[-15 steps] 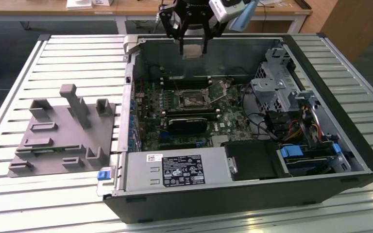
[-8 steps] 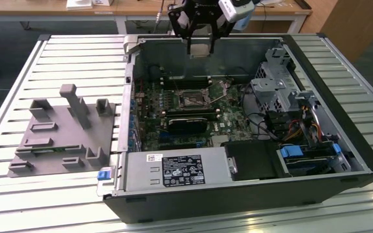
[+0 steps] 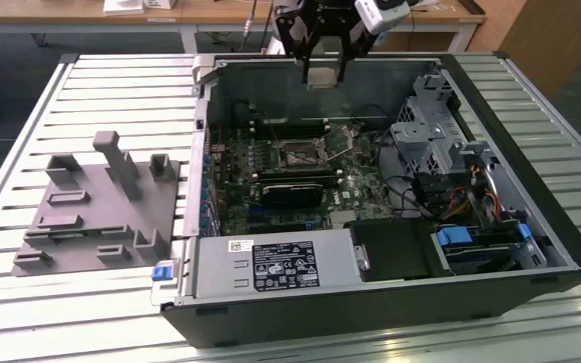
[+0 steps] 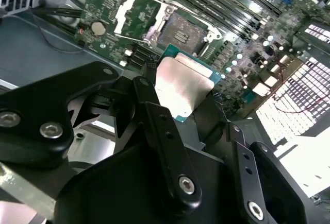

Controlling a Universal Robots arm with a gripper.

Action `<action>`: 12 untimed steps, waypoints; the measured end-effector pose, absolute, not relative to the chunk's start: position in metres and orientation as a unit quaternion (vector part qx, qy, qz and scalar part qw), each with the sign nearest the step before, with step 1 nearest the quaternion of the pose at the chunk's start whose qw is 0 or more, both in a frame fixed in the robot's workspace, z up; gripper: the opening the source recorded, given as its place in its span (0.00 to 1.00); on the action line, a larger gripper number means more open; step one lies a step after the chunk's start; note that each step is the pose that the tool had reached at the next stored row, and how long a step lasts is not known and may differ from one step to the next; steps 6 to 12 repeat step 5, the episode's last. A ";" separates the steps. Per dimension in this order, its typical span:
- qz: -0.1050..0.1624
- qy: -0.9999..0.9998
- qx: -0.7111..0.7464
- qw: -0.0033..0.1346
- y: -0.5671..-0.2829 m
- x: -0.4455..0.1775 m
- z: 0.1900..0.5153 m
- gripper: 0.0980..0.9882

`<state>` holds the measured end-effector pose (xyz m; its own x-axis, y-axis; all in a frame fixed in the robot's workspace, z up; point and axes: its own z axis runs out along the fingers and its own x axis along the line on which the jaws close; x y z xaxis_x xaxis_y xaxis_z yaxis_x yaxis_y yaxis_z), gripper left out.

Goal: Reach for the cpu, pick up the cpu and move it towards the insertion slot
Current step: 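Pick up the cpu and move it towards the insertion slot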

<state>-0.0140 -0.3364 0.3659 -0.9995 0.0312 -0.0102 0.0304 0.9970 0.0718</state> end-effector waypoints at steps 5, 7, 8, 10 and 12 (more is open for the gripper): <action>0.036 0.999 0.017 0.006 -0.336 -0.013 0.366 0.50; 0.036 0.999 0.017 0.006 -0.336 -0.013 0.366 0.50; 0.036 0.999 0.017 0.006 -0.336 -0.013 0.366 0.50; 0.036 0.999 0.017 0.006 -0.336 -0.013 0.366 0.50; 0.036 0.999 0.017 0.006 -0.336 -0.013 0.366 0.50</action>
